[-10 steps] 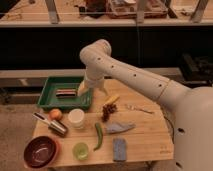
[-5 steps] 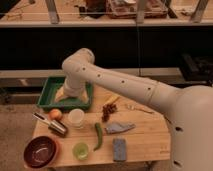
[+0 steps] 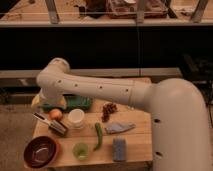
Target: Place apple in purple bowl
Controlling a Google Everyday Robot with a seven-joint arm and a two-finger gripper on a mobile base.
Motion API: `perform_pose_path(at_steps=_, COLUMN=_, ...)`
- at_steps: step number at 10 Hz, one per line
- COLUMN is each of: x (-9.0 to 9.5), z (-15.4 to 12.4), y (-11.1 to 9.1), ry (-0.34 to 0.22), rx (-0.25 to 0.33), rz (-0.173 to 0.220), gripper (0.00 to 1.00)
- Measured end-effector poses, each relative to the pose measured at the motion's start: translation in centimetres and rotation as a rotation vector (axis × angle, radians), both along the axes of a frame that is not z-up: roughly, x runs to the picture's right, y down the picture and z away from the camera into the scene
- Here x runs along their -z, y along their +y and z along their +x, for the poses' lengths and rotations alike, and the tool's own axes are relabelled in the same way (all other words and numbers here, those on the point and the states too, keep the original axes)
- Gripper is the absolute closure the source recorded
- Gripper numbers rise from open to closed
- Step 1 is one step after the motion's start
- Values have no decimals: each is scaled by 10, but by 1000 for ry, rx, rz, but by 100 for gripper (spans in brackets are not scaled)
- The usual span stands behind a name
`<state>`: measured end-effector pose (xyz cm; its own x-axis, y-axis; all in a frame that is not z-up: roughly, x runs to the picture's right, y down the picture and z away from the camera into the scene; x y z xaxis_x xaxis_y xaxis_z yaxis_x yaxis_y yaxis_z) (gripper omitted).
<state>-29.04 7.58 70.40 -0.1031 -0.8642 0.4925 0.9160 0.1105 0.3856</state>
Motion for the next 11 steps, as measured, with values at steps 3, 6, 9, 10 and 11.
perform_pose_path(at_steps=3, x=-29, z=-16, y=20, ry=37, rx=12, rz=-8, gripper=20)
perform_pose_path(at_steps=6, x=-72, z=-16, y=31, ry=114, rx=37, rz=-49, gripper=20)
perform_pose_path(at_steps=9, x=-97, z=-11, y=34, ry=172, rx=59, rz=-69, gripper=20)
perform_pose_path(at_steps=10, x=-100, z=-12, y=36, ry=179, rx=65, rz=-73, gripper=20)
perform_pose_path(at_steps=11, x=-107, z=-13, y=41, ry=192, rx=75, rz=-76, gripper=20)
